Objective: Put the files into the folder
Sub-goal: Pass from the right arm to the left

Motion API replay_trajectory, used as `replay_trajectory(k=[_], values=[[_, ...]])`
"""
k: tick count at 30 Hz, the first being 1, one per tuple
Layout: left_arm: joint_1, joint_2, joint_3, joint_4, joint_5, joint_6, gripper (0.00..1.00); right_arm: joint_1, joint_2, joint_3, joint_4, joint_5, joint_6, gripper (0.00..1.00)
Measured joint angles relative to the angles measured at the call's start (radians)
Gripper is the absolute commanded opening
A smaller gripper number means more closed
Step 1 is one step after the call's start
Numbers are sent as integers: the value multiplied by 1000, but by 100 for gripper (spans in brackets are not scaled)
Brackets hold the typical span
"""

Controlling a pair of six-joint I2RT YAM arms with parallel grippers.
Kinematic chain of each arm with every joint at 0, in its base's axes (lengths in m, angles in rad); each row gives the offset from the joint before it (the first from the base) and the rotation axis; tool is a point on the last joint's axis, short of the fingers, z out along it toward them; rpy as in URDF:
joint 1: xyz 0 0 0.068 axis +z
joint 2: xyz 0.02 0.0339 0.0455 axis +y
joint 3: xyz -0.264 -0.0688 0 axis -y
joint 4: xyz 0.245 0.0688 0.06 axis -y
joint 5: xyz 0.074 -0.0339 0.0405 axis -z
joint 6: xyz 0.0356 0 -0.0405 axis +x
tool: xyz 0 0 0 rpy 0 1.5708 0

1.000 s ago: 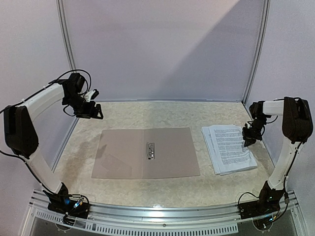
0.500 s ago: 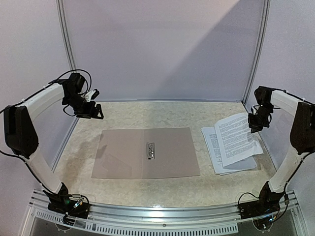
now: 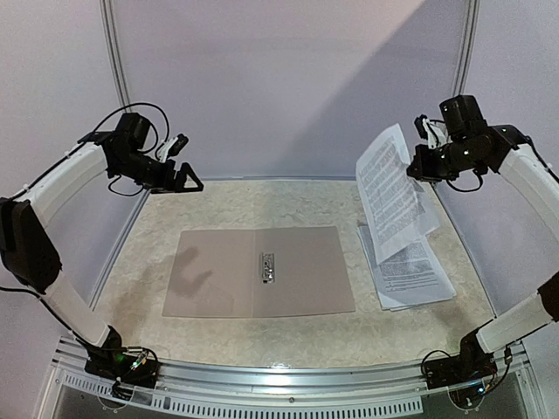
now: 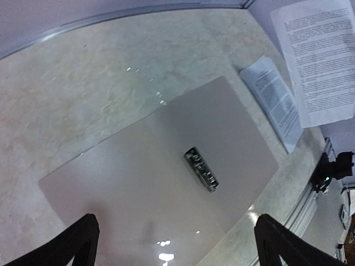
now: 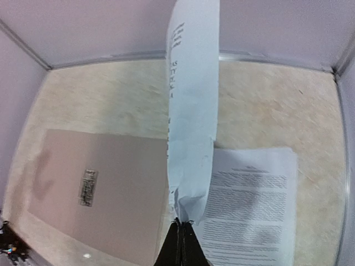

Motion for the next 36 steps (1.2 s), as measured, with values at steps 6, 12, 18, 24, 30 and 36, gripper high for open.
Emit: replay_trajectory(k=[6,12,18,24,30,36], values=[[-142,-10,66,108,123,-99,100,146,-106,-84,310,-131,160,0],[-215,27,167,165,213,-192,100,253,-70,-154,576,-222,302,0],[-257,29,173,201,240,-246,100,323,-42,-168,759,-267,393,0],[-287,30,163,273,250,-320,97,356,-21,-170,871,-299,453,0],[-290,44,193,325,285,-380,3,365,-13,-189,895,-315,477,0],[-291,43,214,330,328,-385,0,365,-14,-211,891,-323,469,45]])
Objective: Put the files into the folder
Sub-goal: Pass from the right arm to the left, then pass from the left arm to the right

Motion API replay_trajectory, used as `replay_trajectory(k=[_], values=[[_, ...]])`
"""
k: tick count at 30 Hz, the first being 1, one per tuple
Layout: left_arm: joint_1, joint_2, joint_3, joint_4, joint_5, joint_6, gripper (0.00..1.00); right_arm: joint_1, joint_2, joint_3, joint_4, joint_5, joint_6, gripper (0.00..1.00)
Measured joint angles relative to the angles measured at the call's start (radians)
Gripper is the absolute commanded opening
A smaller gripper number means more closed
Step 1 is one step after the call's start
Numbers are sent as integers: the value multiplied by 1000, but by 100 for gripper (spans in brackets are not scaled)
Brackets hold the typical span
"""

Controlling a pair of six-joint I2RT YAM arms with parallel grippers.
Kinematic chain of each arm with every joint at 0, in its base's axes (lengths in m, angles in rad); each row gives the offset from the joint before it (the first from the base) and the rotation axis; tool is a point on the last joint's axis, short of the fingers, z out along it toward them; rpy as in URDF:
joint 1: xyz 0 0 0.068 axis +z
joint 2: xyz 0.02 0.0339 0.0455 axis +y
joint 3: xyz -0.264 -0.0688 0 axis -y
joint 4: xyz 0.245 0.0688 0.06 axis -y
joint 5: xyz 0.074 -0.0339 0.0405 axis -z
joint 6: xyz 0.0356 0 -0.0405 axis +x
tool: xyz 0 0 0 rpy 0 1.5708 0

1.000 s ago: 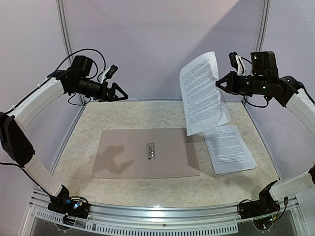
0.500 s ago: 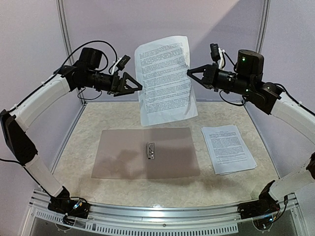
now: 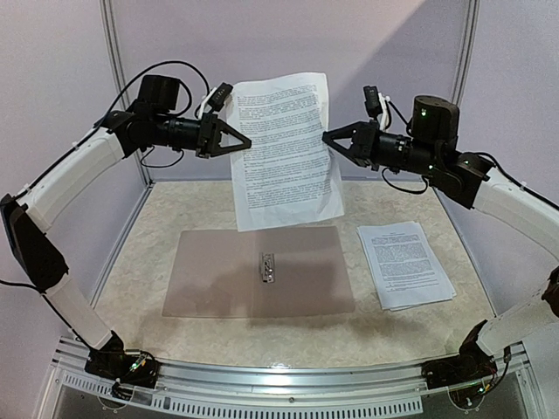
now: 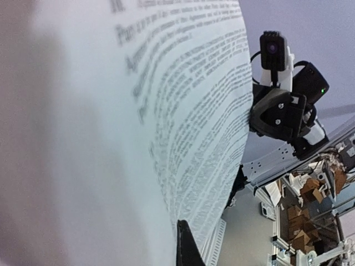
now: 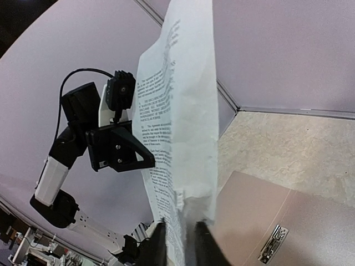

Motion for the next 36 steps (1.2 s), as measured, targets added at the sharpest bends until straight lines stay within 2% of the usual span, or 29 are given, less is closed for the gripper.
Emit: replay_trajectory(k=[2,6,7,9,14,19,26,29,31,34,36], values=[[0,-2,22,-53,-7,50,0,0,-2,-3,-20,-1,-27,66],[-1,-17,97,-209,-37,218,0,0,-41,-26,-82,13,-135,94],[-1,-26,118,-253,-43,268,0,0,-64,-45,-88,18,-177,98],[-1,-50,171,-356,-48,376,0,0,-116,-85,-93,18,-236,99],[-13,-106,298,-580,-65,608,0,0,-207,-128,-71,-19,-382,99],[-72,-157,343,-702,-129,803,0,2,-140,-127,39,-113,-426,99],[-119,-220,341,-747,-220,925,0,114,-8,-97,99,-166,-512,99],[-122,-251,331,-755,-222,937,0,151,20,-85,150,-224,-530,94],[-122,-264,330,-754,-224,938,0,159,33,-80,194,-261,-529,87],[-123,-277,314,-752,-229,921,0,169,45,-80,247,-289,-517,56],[-123,-278,303,-747,-236,892,0,174,51,-79,272,-294,-512,47]])
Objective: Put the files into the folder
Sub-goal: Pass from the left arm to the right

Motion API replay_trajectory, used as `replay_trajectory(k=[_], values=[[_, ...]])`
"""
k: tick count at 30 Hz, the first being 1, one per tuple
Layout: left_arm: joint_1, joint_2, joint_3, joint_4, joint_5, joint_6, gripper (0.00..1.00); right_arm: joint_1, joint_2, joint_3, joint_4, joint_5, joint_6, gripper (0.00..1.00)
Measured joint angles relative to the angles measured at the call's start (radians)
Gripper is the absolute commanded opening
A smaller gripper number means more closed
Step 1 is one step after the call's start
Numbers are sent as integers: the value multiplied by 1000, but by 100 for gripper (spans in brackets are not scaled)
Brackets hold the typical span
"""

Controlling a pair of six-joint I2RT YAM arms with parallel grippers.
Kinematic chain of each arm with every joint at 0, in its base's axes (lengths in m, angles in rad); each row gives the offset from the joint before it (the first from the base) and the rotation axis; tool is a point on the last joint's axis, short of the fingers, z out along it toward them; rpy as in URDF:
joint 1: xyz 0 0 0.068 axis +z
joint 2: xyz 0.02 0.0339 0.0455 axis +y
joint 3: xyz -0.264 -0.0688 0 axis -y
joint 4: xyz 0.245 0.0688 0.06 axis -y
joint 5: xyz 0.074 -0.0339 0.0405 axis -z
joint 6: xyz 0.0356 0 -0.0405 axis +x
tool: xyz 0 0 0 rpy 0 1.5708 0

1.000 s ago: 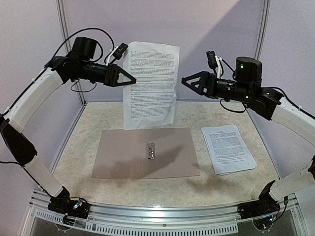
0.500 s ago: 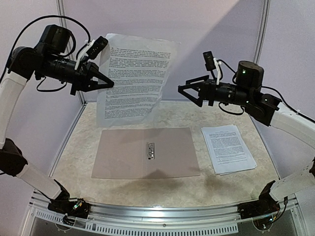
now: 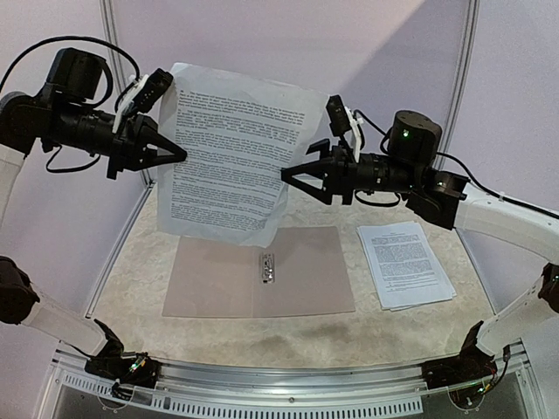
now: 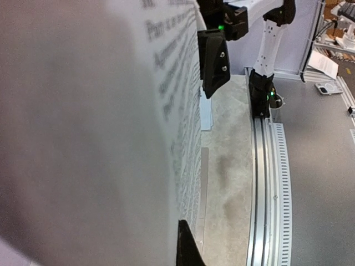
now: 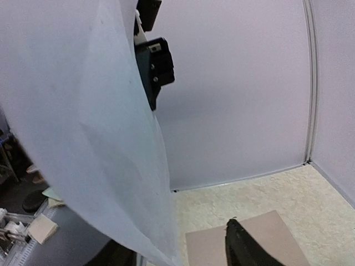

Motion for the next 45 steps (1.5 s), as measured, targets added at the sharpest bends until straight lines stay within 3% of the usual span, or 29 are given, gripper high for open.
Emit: replay_trajectory(k=[3,7,8,17,29,32,38,45], values=[[0,3,-6,29,-19,-77,0,7,10,2,46,-17,40,35],[-1,4,-6,74,-34,-158,0,16,18,5,77,-21,68,1],[-1,4,-6,83,-37,-175,0,18,19,7,83,-24,71,0],[5,4,-8,127,-100,-266,0,27,7,11,47,40,74,4],[8,-6,-21,146,-112,-286,0,27,-85,12,-6,108,60,38],[8,-11,-23,146,-108,-285,0,27,-56,26,-9,112,65,40],[8,-19,-23,148,-88,-287,0,27,6,32,9,99,91,35],[8,-18,-23,153,-83,-304,0,27,58,42,64,65,145,6]])
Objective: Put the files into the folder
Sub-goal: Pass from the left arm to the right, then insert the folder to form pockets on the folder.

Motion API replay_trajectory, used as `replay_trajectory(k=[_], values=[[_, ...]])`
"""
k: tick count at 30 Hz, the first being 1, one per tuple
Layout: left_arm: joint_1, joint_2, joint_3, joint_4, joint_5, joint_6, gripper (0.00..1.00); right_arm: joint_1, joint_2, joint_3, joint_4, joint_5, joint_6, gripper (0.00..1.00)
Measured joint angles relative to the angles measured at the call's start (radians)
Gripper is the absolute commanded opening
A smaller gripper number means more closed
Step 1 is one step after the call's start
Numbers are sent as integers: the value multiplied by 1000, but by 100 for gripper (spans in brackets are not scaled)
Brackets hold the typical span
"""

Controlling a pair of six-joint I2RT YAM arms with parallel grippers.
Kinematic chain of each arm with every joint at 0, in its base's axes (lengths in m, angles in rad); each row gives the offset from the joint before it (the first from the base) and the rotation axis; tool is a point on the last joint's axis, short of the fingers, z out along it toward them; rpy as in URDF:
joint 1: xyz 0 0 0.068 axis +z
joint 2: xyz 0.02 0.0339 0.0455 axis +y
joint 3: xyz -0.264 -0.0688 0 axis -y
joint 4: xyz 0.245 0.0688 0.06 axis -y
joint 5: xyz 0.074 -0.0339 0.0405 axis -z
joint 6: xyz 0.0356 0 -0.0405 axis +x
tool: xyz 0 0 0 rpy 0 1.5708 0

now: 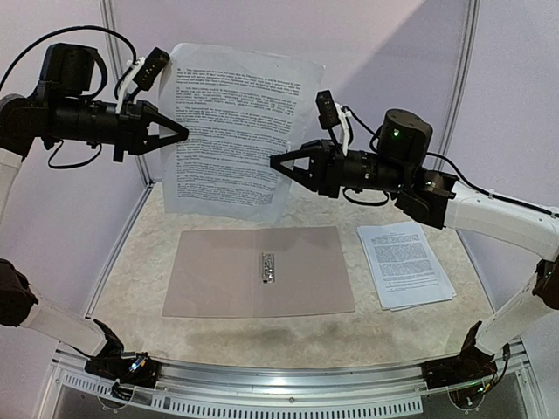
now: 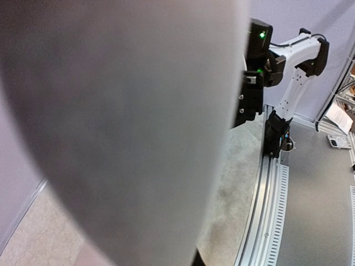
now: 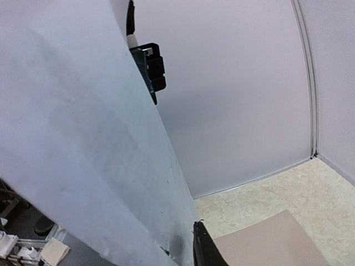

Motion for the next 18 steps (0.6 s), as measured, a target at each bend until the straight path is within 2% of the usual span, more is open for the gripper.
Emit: replay_trajectory(k=[2,5,6,7,9,10,11,12,18], values=[[0,0,0,0,2,-4,0,0,2,2,16,-8,14,0],[0,0,0,1,4,-19,0,0,2,8,24,-10,21,0],[0,0,0,1,4,-26,4,0,2,10,21,-7,23,0],[0,0,0,2,3,-35,32,0,2,13,15,-3,23,0],[0,1,0,2,-6,-56,72,-2,2,26,-18,21,29,0],[0,1,0,0,-15,-63,85,-5,2,37,-45,34,36,0],[0,2,0,0,-26,-65,94,-9,2,46,-66,50,42,0],[0,2,-1,-2,-48,-66,99,-18,2,62,-108,76,53,0],[37,9,-63,-31,-256,-53,99,-60,7,88,-298,255,103,0]])
